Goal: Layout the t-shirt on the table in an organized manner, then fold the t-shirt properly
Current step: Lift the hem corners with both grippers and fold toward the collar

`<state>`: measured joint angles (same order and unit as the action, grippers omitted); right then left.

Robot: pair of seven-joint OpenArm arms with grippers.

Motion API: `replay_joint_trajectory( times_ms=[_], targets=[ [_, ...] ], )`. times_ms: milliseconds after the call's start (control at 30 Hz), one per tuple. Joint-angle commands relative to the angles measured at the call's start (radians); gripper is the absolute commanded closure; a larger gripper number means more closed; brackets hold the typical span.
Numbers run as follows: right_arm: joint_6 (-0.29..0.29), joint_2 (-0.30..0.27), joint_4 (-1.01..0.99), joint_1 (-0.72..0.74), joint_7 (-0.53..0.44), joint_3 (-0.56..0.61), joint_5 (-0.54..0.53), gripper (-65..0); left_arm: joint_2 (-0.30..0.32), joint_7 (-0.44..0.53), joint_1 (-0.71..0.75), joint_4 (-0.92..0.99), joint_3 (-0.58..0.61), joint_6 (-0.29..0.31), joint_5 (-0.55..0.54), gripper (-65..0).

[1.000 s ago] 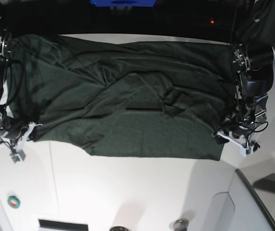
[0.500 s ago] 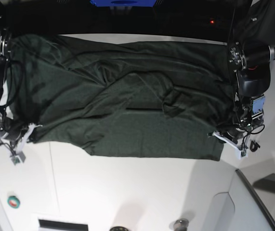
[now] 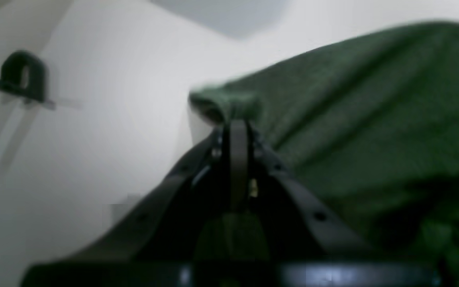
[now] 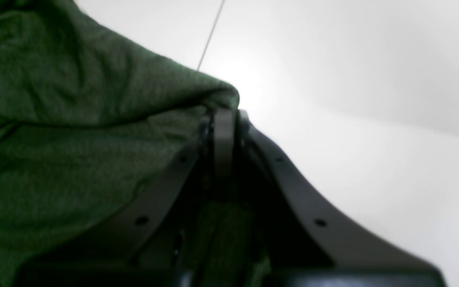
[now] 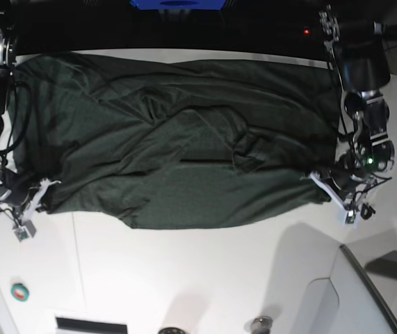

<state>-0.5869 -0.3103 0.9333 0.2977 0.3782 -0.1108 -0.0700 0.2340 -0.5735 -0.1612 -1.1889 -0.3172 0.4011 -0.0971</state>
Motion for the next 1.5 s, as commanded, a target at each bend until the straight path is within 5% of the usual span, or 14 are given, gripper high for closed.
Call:
replay_joint_trajectory(
  times_ms=[0, 400, 933, 1067, 1167, 1267, 1467],
  targets=[
    [-0.006, -0.016, 0.025, 0.011, -0.02, -0.007, -0.006, -0.2, 0.017, 0.016, 0.002, -0.046, -0.004, 0.0, -0.005, 0.0],
    [-0.006, -0.014, 0.238, -0.137, 0.021, -0.008, -0.006, -0.2, 0.063, -0.027, 0.176, -0.27, -0.004, 0.0, -0.122, 0.0],
    [-0.006, -0.008, 0.235, -0.203, 0.06, -0.112, -0.004, -1.1, 0.087, -0.024, 0.216, -0.188, 0.01, 0.0, -0.122, 0.0],
    [-0.006, -0.008, 0.241, -0.202, 0.129, -0.114, -0.004, -15.5, 0.087, -0.024, 0.219, -0.179, 0.008, 0.0, -0.122, -0.7],
    [-0.006, -0.008, 0.243, -0.196, 0.135, -0.119, -0.006, -29.1, 0.087, -0.027, 0.231, -0.2, -0.001, -0.003, -0.122, -20.7],
    [-0.006, -0.01, 0.297, -0.2, 0.137, -0.119, -0.006, -31.5, 0.092, -0.029, 0.242, -0.239, -0.004, -0.003, -0.122, -34.7],
    [-0.006, -0.01, 0.353, -0.196, 0.137, -0.114, -0.004, -32.0, 0.092, -0.027, 0.206, -0.251, -0.006, -0.023, -0.122, -42.0]
  ],
)
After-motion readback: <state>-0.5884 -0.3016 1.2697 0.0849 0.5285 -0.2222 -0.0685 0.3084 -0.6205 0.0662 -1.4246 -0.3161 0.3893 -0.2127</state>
